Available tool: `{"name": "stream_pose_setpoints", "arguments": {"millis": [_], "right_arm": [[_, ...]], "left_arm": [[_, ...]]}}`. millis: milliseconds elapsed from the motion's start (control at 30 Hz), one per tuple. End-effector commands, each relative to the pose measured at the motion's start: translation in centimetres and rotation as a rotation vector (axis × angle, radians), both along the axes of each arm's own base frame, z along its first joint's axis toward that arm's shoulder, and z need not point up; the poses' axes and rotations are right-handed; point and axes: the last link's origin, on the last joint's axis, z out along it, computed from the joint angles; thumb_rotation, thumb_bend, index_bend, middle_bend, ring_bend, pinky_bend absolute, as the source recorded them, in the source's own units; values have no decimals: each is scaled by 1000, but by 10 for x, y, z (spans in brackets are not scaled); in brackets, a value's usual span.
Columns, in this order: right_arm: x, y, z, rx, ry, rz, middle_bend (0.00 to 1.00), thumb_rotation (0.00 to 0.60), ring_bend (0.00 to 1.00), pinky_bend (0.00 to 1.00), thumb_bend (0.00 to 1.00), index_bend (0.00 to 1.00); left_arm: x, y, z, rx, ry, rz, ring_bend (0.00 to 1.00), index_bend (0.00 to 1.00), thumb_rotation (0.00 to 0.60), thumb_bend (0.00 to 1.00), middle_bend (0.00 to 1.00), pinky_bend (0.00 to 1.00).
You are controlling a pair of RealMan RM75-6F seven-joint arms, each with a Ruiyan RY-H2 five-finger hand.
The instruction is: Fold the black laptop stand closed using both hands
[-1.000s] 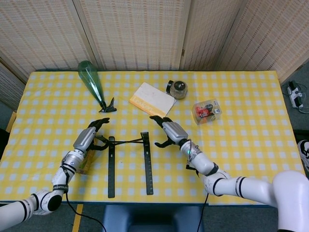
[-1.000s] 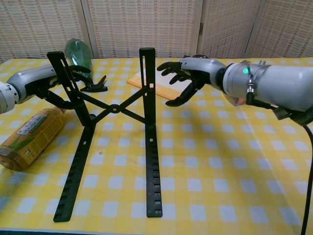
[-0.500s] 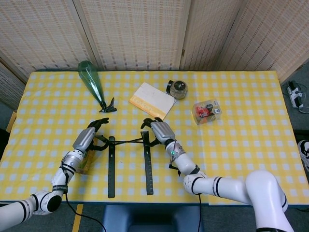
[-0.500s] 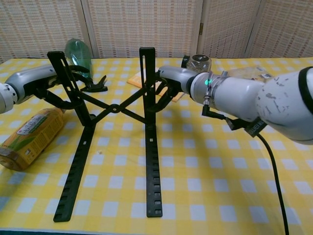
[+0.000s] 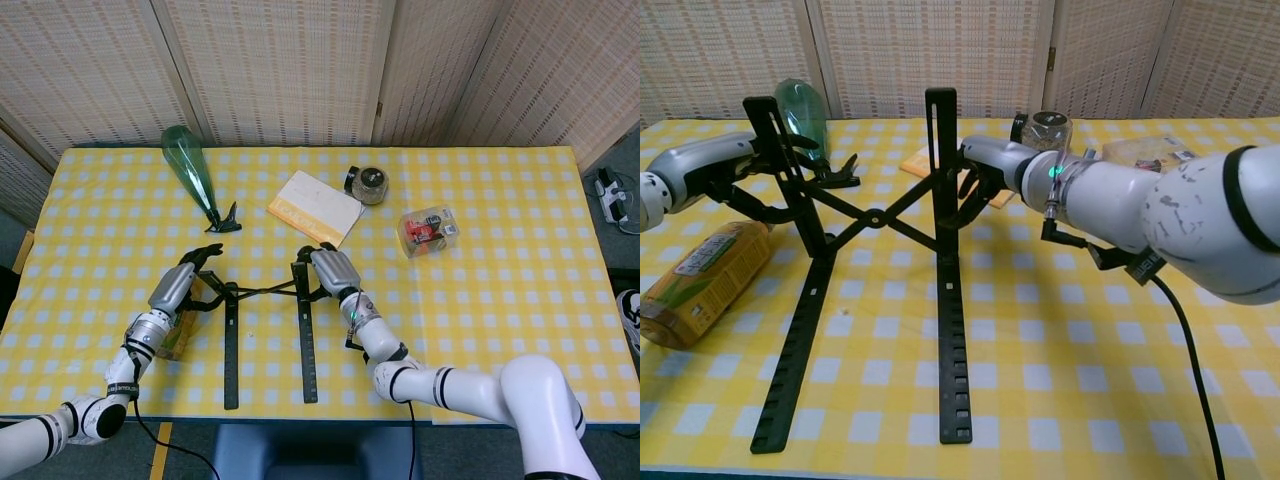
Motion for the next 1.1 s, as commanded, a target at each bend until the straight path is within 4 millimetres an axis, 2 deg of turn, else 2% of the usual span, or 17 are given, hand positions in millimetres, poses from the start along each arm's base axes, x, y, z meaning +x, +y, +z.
{"name": "stream_pose_setpoints", "arguments": {"millis": [33, 267, 900, 1000, 1100], "right_arm": [[0, 0, -1, -10, 10, 0, 270, 600, 292, 98, 320, 532], [-2, 0, 0, -20, 28, -8, 312, 600, 320, 106, 320, 608], [-2, 1, 1, -11, 56, 12, 383, 600, 368, 162, 321, 701], [-2, 1, 4, 0, 41, 12, 369, 600, 365, 162, 320, 664], [-3, 2, 8, 18, 33, 19, 340, 600, 347, 160, 321, 516]], "left_arm": [[0, 0, 0, -2, 1, 0, 64, 102, 600, 357, 172, 0], [-1, 0, -1, -4, 0, 1, 63, 99, 600, 357, 172, 0], [-2, -1, 0, -3, 0, 0, 59, 86, 600, 357, 171, 0], [-4, -3, 3, -9, 21, -14, 38, 64, 600, 353, 145, 0], [-6, -7, 9, -46, 69, -35, 4, 11, 600, 319, 79, 0]]}}
